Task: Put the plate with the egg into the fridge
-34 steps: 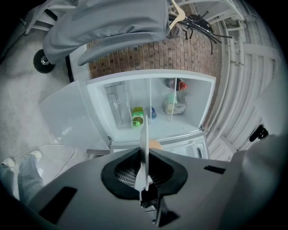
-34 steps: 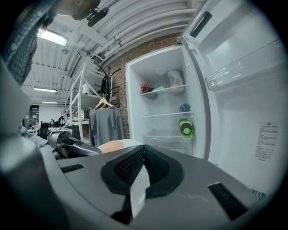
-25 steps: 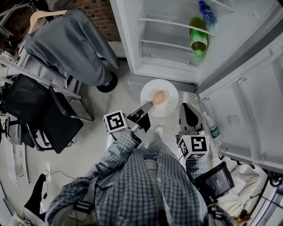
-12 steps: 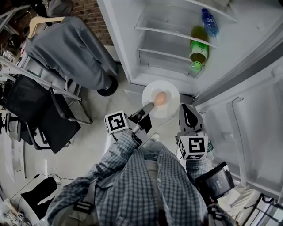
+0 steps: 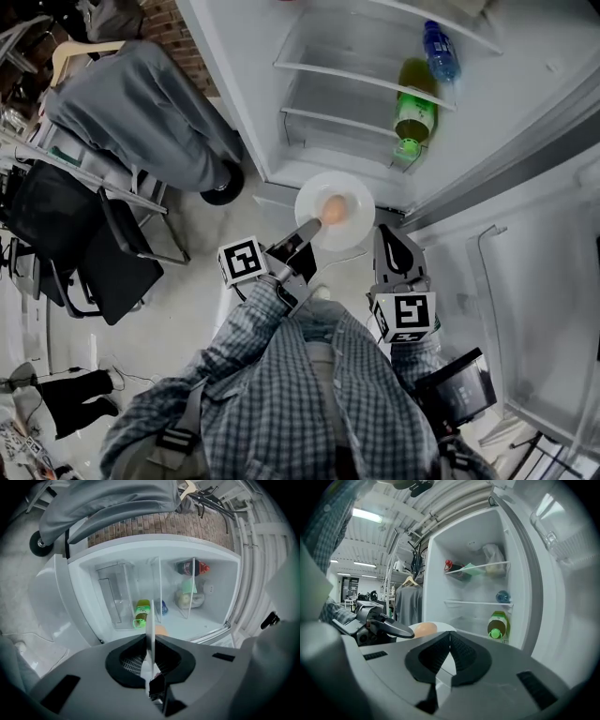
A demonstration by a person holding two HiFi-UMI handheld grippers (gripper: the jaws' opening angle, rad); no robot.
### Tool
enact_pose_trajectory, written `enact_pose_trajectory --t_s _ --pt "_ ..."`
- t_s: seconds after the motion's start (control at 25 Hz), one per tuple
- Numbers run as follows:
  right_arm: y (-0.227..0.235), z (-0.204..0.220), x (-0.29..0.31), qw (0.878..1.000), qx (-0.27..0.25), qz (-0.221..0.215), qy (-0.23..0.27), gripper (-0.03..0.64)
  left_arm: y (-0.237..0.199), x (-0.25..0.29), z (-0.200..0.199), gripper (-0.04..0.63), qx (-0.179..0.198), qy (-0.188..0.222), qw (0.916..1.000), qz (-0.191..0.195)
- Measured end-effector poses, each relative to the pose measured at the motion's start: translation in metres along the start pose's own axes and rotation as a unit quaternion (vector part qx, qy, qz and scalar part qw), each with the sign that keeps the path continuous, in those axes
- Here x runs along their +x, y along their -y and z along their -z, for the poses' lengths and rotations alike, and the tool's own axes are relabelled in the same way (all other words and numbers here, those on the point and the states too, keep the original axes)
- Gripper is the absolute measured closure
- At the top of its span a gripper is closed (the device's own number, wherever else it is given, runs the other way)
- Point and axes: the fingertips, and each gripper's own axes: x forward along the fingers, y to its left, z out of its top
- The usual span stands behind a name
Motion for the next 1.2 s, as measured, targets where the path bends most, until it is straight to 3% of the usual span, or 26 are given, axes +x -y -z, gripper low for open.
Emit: enact_pose_trajectory --t_s 0.6,1.2 --pt "0.02 -0.001 0.035 1.0 0.015 -0.002 -0.002 0.611 -0.013 0.037 -0.029 0.566 0.005 -0.007 0.9996 -0.026" --pt "0.053 -0.026 0.095 0.999 0.01 0.031 0.009 0.611 -0.016 0.088 -0.081 0.566 0.01 -0.03 0.9994 -0.014"
